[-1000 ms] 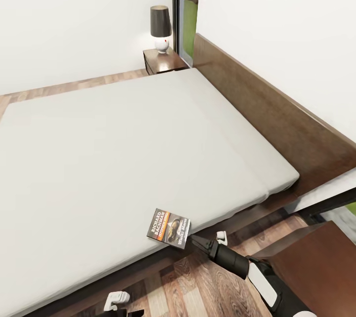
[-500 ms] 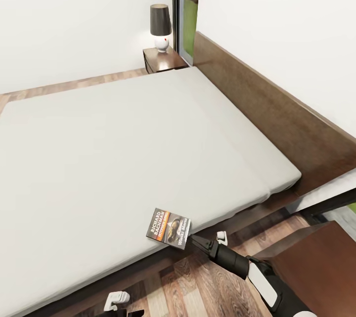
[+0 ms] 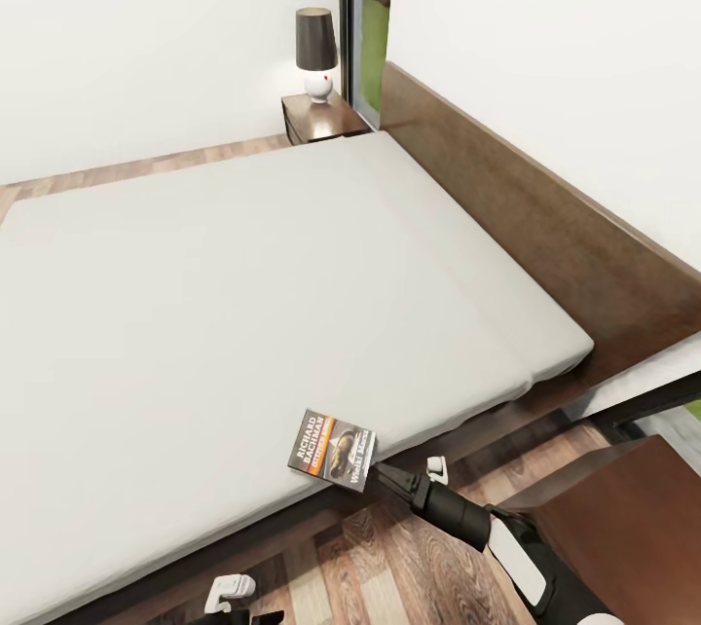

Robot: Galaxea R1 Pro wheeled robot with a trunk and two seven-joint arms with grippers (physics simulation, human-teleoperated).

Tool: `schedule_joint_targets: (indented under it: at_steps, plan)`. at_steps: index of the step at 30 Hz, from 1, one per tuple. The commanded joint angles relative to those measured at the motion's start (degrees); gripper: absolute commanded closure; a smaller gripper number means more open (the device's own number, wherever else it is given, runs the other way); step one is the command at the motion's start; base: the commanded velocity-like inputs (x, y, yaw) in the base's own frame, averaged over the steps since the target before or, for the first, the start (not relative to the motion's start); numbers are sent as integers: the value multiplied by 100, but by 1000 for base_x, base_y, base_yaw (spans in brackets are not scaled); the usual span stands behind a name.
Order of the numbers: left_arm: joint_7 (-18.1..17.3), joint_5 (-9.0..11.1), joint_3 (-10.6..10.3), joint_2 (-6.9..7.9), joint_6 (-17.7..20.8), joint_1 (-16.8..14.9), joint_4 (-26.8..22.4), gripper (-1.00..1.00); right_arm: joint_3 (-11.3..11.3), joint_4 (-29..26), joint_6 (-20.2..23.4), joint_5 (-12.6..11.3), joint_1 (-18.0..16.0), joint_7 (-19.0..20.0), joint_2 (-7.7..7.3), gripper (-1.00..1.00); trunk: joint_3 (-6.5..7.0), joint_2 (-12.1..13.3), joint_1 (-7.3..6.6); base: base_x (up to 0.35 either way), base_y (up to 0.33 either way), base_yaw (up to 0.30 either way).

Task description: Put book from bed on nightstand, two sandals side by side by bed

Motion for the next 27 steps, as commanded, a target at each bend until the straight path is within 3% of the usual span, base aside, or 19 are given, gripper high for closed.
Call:
schedule_joint_targets:
  at_steps: [1, 9, 27]
  plan:
    - [-26, -48, 49, -2, 34, -1, -7, -100, 24, 0, 46, -60, -3, -4, -8, -100, -3, -3, 0, -7, 0, 0]
    - [-23, -48, 49, -3, 41, -1, -6, -100, 24, 0, 45, -60, -3, -4, -12, -100, -3, -3, 0, -136, 0, 0]
    - [-9, -48, 54, -2, 42, -1, 1, -100, 24, 0, 45, -60, -3, -4, -13, -100, -3, -3, 0, -7, 20, 0]
